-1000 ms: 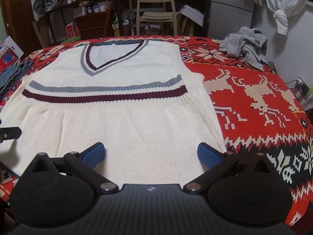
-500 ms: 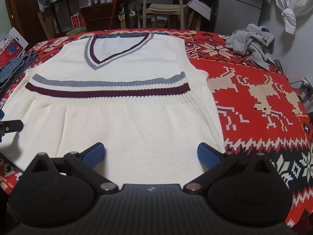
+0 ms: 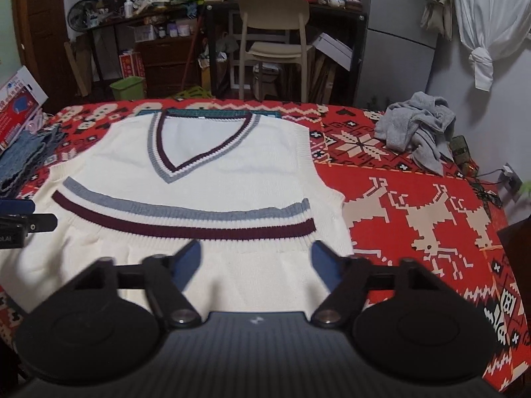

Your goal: Fold clothes

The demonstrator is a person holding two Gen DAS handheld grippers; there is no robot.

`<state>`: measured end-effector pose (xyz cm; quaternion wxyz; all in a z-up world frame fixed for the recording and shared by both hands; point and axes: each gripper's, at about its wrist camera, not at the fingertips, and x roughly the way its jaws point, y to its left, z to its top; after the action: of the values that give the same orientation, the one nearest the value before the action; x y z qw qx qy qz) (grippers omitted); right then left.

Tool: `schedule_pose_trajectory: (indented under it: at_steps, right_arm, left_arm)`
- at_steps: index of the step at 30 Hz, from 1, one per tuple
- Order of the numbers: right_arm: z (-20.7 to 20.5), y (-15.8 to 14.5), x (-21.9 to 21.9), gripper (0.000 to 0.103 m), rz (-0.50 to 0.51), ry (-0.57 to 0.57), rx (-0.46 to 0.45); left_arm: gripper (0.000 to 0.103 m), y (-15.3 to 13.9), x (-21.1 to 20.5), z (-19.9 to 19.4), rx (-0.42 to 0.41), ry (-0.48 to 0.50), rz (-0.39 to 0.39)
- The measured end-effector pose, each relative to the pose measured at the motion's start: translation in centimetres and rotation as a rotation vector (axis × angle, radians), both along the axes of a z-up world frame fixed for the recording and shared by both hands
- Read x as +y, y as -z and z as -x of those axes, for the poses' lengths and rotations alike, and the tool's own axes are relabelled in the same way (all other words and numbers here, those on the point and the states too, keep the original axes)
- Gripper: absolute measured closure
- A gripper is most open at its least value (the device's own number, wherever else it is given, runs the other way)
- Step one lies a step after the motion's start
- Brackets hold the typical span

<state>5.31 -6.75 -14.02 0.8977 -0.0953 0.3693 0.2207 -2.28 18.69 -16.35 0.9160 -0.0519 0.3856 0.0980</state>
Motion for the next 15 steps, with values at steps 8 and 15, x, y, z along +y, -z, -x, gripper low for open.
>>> schedule_pose_trajectory:
  at_steps: [8,15]
  right_arm:
    - [-4.2,1.7,0.9,0.091,0.016,0.016,0.049]
    - [-8.7,4.2,0.4,0.092,0.028,0.079,0.096]
  left_arm:
    - [0.092,0.7,2.0,-3.3,0.047,0.015,0.03]
    - [0.092,1.6,4.1,-5.3,0.057,0.02,0.039]
